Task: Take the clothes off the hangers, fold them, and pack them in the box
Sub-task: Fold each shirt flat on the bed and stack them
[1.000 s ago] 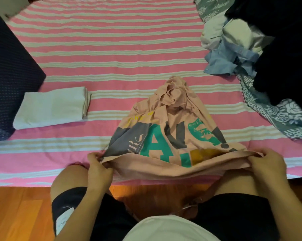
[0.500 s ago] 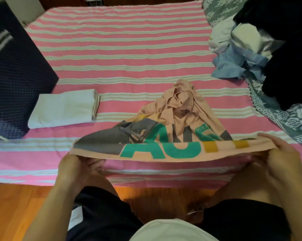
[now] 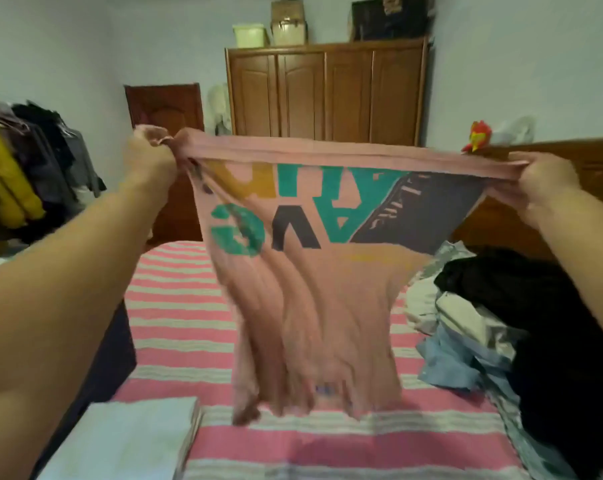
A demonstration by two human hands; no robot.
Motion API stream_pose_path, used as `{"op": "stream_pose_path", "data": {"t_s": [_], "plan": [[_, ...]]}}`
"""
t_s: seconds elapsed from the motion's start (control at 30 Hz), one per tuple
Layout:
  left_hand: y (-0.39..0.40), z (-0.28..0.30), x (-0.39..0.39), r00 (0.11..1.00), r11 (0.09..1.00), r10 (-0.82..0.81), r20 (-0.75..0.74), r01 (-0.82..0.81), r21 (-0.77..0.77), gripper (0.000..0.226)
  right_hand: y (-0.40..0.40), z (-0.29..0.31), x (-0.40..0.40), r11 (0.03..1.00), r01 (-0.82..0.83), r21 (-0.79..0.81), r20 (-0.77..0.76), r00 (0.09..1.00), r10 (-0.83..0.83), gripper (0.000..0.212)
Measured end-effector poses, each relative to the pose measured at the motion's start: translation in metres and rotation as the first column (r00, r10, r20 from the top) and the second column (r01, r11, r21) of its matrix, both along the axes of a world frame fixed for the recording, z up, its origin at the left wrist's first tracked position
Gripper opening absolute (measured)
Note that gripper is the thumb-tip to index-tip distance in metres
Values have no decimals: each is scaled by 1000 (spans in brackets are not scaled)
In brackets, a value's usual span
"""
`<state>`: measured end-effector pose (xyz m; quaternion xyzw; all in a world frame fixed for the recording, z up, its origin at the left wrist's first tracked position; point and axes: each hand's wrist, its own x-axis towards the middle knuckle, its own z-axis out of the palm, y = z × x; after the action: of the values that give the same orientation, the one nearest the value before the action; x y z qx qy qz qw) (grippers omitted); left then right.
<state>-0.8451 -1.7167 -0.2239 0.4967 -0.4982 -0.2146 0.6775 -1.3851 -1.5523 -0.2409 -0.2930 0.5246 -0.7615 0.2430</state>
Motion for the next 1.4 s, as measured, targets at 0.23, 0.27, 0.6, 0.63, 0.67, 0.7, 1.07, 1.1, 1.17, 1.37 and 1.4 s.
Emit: {"op": "stream_pose_path", "data": {"t_s": [0.23,0.27,0.6,0.63,0.67,0.7,1.07,1.1,1.17,1.37,1.4], "plan": [[93,60,-27,946,987,-101,-307,56,-154,20,21,53,21,990,20,-140,-35,999,-25,44],[99,42,-21,942,989,-65,-329,18,-146,22,26,43,27,991,0,-131,-25,1000,-3,43],[248,-327,28,960,914,68,272,-169,369,27,126,-266,56,929,17,371,-168,985,49,42],[267,-361,25,972,878,18,234,-127,461,29,140,-305,53,895,11,446,-156,986,66,43],[279,-392,27,986,825,-9,169,-88,558,31,154,-340,51,858,2,514,-149,985,87,44],[288,-422,29,994,764,-18,107,-55,643,33,164,-371,49,812,-1,583,-147,983,107,45],[331,-486,19,968,703,155,-200,34,710,39,216,-462,49,759,-194,622,225,972,64,40],[333,-490,20,952,717,186,-242,36,696,36,217,-464,52,762,-182,621,210,976,61,41],[338,-494,19,913,728,230,-338,70,682,35,216,-467,58,759,-128,638,141,989,48,43],[344,-491,25,894,717,214,-393,129,685,41,218,-466,58,805,97,585,70,983,-169,37],[342,-489,27,906,709,225,-358,100,698,38,218,-466,56,825,126,551,117,967,-226,41]]}}
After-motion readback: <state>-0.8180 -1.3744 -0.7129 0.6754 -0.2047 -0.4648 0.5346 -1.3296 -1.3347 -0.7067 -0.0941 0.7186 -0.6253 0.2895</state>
